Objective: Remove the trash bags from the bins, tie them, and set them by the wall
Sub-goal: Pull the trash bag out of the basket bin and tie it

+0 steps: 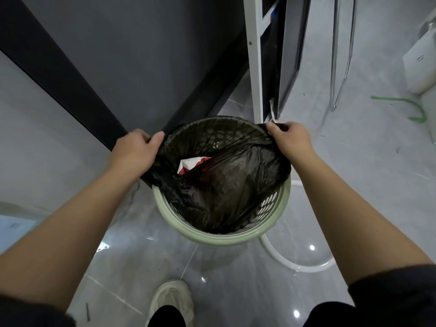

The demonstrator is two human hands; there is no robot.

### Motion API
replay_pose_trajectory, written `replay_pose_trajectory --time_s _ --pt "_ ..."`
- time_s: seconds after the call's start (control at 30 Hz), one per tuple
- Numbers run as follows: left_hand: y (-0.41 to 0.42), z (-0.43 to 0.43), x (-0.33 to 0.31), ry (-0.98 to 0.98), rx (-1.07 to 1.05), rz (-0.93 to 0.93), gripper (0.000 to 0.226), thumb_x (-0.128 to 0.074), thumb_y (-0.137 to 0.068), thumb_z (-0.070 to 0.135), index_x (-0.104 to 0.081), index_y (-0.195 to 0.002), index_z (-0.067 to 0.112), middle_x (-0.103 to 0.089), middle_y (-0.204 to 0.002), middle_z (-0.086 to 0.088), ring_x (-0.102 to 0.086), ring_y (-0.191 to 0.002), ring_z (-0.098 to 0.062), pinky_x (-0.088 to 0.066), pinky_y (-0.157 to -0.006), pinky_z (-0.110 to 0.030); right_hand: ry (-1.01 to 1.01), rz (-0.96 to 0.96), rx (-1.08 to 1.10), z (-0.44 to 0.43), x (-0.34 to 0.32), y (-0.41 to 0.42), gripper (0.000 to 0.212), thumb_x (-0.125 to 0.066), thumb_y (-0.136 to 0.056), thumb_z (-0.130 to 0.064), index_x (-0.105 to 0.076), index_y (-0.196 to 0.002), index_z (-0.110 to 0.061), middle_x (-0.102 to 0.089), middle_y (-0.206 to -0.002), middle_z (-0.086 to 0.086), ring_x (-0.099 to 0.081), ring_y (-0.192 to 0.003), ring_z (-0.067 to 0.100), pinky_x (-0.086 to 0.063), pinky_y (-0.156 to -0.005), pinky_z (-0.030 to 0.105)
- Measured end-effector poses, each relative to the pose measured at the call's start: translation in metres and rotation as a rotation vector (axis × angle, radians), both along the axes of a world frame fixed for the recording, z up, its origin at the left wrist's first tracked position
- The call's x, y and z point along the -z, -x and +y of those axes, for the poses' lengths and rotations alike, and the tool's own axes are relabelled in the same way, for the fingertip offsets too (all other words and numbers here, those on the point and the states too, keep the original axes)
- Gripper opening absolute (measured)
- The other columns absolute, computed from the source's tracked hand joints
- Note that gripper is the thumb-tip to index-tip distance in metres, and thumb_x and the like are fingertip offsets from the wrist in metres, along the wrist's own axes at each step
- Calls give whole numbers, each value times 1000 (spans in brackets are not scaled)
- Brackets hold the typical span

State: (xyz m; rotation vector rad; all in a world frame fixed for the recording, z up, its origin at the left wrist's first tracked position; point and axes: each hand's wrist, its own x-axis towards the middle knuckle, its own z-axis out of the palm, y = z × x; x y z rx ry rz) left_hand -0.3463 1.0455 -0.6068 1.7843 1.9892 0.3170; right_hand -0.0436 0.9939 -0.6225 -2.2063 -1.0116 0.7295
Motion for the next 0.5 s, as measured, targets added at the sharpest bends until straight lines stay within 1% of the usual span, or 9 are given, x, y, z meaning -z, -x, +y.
replay_pose_trajectory --time_s 0.03,0.1,0.17,0.2,0.27,0.3,0.37,0.43,0.5 --pt "-3 6 0 29 5 23 37 -48 -92 45 -64 -93 11 -66 -100 -13 -58 -93 -31 -45 -77 -33 39 -49 -30 4 -2 0 37 -56 -90 -38 -68 -104 -6 -67 -98 12 -60 -96 29 -48 -80 34" --pt "-8 12 -1 -31 3 29 24 -50 -94 29 -63 -85 10 -65 -95 -13 -57 -86 -31 -40 -71 -31 -12 -122 -25 10 -8 0 29 -54 -92 -28 -68 -98 -3 -66 -92 15 -60 -93 30 -46 -76 33" --pt "-13 8 -5 -222 -2 13 21 -47 -96 25 -62 -91 10 -63 -89 -12 -55 -82 -29 -38 -67 -32 -185 -141 20 10 -17 3 22 -53 -92 -24 -67 -90 -7 -62 -83 8 -57 -81 23 -39 -66 27" --pt "-15 3 -7 -314 -9 -6 22 -45 -97 25 -61 -95 11 -62 -85 -11 -53 -78 -27 -39 -65 -33 -276 -114 33 9 -20 4 19 -53 -92 -23 -66 -86 -11 -61 -78 3 -55 -75 17 -39 -62 25" --pt "-16 -7 -8 -445 10 -47 23 -42 -98 29 -58 -97 12 -60 -78 -10 -54 -71 -27 -44 -62 -38 -403 -72 39 5 -24 6 16 -53 -92 -21 -62 -81 -16 -57 -68 -6 -52 -64 6 -37 -54 11" --pt "-15 -12 -7 -484 29 -74 24 -41 -98 29 -57 -97 12 -60 -75 -10 -55 -68 -28 -46 -62 -40 -442 -65 42 2 -25 7 15 -54 -92 -21 -61 -79 -18 -56 -66 -10 -50 -62 2 -37 -54 8" --pt "-12 -16 -7 -526 47 -140 24 -40 -99 30 -55 -96 12 -59 -71 -10 -55 -65 -27 -45 -60 -39 -532 -7 54 -3 -26 8 14 -53 -93 -20 -61 -81 -20 -56 -68 -13 -52 -64 0 -38 -58 8" --pt "-9 -19 -7 -537 24 -208 25 -39 -99 30 -54 -94 11 -58 -71 -9 -53 -63 -24 -42 -59 -38 -624 57 48 -9 -30 7 15 -50 -93 -16 -60 -83 -21 -58 -72 -14 -53 -70 1 -43 -66 15" --pt "-4 -26 -7 -513 6 -254 26 -38 -100 31 -54 -93 11 -57 -73 -7 -53 -65 -23 -43 -61 -39 -654 88 30 -19 -32 6 18 -48 -94 -14 -58 -83 -25 -57 -75 -14 -54 -73 1 -45 -70 19"
